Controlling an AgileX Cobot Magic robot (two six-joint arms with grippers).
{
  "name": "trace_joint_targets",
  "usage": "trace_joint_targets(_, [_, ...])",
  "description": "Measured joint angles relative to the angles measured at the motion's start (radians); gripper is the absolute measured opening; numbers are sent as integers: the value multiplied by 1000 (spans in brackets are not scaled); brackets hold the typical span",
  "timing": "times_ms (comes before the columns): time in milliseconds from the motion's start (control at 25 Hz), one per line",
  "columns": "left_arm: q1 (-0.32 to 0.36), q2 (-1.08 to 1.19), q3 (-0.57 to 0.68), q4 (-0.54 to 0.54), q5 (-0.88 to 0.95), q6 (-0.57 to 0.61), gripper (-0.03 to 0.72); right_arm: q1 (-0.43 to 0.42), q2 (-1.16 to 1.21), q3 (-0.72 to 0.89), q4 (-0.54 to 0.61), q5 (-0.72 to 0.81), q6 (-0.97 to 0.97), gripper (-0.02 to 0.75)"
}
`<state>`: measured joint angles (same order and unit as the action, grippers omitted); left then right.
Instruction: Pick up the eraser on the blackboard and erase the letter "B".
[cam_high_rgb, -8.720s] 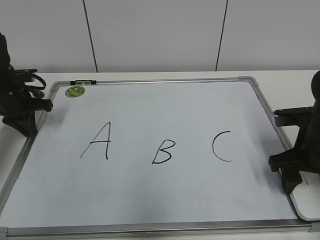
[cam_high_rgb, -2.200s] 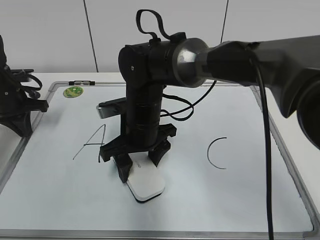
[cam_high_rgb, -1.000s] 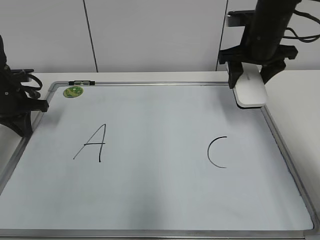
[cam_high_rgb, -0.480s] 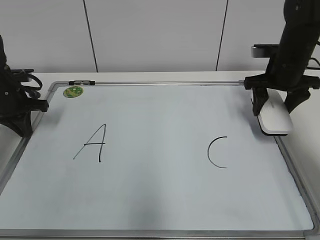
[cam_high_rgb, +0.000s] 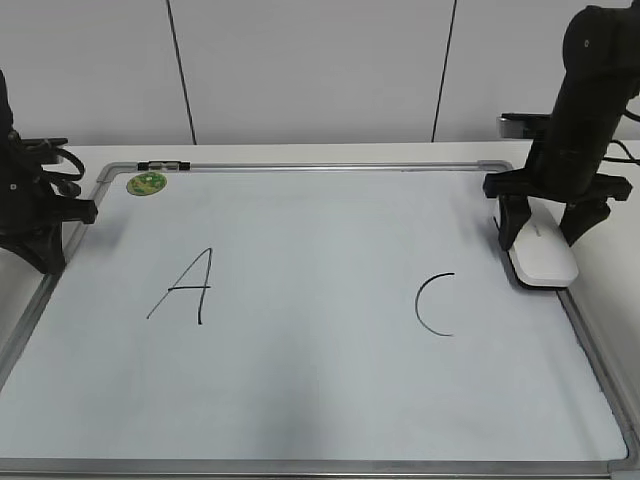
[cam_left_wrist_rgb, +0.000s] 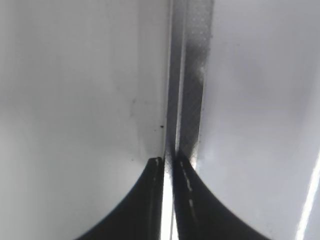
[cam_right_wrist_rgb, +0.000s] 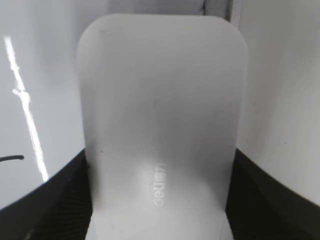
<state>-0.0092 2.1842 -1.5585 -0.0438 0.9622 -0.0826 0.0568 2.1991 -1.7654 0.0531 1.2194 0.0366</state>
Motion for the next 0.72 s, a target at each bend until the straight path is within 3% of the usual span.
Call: trace_joint_targets(720, [0,0,0,0,0,4,28,0,33,0,0,-1,-4,521])
